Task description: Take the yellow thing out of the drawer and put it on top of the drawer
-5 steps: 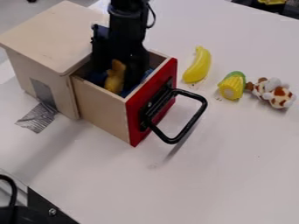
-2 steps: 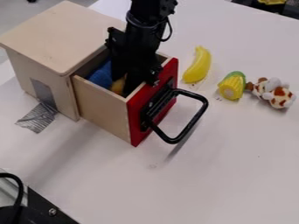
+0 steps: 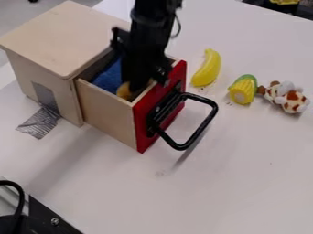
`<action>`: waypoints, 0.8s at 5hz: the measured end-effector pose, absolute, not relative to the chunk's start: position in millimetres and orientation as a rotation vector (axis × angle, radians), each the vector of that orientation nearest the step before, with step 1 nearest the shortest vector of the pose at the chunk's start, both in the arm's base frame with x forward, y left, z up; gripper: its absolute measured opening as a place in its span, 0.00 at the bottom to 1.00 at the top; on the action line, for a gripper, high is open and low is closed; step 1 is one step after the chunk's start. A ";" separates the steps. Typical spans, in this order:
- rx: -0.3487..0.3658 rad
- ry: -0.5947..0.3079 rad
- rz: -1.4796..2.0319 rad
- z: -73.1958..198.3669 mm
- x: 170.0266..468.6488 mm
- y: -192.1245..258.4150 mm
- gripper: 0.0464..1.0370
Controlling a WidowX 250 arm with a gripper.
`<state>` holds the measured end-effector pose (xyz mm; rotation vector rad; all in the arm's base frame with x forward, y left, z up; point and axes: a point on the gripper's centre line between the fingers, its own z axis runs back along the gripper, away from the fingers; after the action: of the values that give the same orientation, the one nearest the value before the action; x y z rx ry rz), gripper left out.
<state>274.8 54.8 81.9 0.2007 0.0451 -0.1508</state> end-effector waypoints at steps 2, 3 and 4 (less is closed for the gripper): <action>0.168 -0.095 0.044 164.5 279.3 98.0 0.03; 0.153 -0.122 0.126 178.4 271.7 130.9 0.03; 0.163 -0.115 0.171 177.1 261.9 154.2 0.03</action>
<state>261.9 154.2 177.1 0.1626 -0.1152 0.1712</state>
